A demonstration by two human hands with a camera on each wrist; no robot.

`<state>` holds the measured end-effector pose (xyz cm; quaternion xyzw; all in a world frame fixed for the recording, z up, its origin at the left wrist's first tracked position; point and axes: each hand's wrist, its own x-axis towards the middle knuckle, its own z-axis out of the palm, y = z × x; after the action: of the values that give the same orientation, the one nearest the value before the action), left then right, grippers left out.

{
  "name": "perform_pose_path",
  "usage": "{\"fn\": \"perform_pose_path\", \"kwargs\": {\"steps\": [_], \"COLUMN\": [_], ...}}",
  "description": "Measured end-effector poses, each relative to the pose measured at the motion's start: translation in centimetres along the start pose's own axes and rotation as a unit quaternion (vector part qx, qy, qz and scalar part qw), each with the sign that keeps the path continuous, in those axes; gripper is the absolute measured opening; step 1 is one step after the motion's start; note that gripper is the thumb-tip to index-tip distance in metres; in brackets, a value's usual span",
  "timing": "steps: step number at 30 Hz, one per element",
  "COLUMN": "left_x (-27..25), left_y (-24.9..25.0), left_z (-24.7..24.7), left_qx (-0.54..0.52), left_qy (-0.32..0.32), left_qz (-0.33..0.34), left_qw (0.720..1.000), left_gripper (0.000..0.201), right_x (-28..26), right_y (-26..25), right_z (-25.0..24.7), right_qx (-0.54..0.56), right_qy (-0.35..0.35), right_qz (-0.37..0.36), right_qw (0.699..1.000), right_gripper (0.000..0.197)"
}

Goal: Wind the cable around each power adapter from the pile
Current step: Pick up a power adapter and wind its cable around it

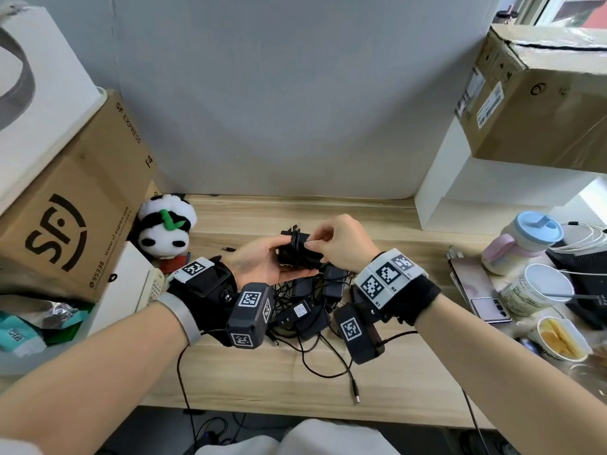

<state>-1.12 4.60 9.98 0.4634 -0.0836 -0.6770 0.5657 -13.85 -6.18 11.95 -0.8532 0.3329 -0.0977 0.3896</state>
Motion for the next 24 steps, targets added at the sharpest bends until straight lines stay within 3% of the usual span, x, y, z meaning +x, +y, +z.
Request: {"fn": "perform_pose_path", "kwargs": {"steps": [4, 7, 11, 14, 18, 24], "left_x": [-0.7, -0.9, -0.8, -0.5, 0.4, 0.8], "left_y": [0.3, 0.3, 0.3, 0.4, 0.5, 0.2], "left_z": [-0.3, -0.5, 0.4, 1.1, 1.6, 2.6], "left_qx": [-0.014, -0.011, -0.01, -0.004, -0.011, -0.001], "left_qy": [-0.048, -0.066, -0.012, 0.024, 0.082, 0.056], "left_qz": [-0.003, -0.011, 0.009, 0.015, 0.052, 0.06], "left_qw": [0.999, 0.998, 1.0, 1.0, 0.995, 0.997], "left_gripper": [0.03, 0.052, 0.034, 0.034, 0.04, 0.045], "right_x": [-0.2, -0.6, -0.9, -0.8, -0.6, -0.7], "right_y": [-0.4, -0.4, 0.3, 0.8, 1.3, 1.4], "right_z": [-0.9, -0.8, -0.4, 0.3, 1.0, 2.8], "right_qx": [0.001, -0.019, 0.024, 0.062, 0.102, 0.07], "right_qy": [-0.037, -0.036, 0.01, 0.066, 0.06, 0.128], "right_qz": [-0.03, -0.053, -0.064, -0.045, -0.036, -0.003], "right_qw": [0.999, 0.998, 0.998, 0.995, 0.992, 0.989], "right_gripper": [0.008, 0.008, 0.009, 0.004, 0.013, 0.027]}}
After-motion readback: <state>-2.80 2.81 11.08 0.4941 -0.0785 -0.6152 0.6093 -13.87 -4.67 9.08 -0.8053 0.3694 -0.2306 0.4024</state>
